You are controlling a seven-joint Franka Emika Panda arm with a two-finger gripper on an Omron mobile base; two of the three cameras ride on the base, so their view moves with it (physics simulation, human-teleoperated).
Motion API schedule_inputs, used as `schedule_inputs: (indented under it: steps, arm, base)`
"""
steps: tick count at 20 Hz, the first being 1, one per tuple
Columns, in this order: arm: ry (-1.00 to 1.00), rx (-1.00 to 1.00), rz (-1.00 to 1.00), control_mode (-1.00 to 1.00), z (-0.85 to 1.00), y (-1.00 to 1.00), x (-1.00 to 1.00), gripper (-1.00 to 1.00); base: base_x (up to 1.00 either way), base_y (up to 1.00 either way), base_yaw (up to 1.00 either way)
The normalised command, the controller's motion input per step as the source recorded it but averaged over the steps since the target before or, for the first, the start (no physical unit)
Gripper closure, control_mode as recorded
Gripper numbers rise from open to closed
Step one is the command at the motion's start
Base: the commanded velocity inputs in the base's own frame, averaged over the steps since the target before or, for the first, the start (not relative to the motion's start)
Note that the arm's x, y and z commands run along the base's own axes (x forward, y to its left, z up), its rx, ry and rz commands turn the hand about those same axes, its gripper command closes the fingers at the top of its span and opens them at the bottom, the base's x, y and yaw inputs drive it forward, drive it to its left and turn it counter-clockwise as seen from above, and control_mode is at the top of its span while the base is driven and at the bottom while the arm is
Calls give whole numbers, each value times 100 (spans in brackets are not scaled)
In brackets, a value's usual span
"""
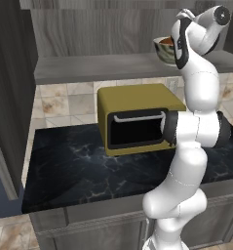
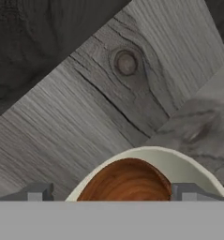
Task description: Pick up the bowls on the counter and stack them on top of one another in the open cabinet. Place the smaller bowl on top of the larger bowl.
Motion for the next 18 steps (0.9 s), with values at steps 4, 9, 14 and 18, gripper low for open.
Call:
schedule_inputs:
  steps: [4, 9, 14, 18]
  arm:
    - [-10, -3, 5, -100, 26, -1, 0, -100]
    - [-14, -4, 6, -100, 31, 0, -4, -100]
    - [-14, -5, 7, -100, 39, 0, -7, -100]
    - [-12, -5, 6, -100, 40, 0, -9, -100]
  base:
    - [0, 0, 0]
    - [0, 0, 0]
    - [0, 0, 0]
    - [0, 0, 0]
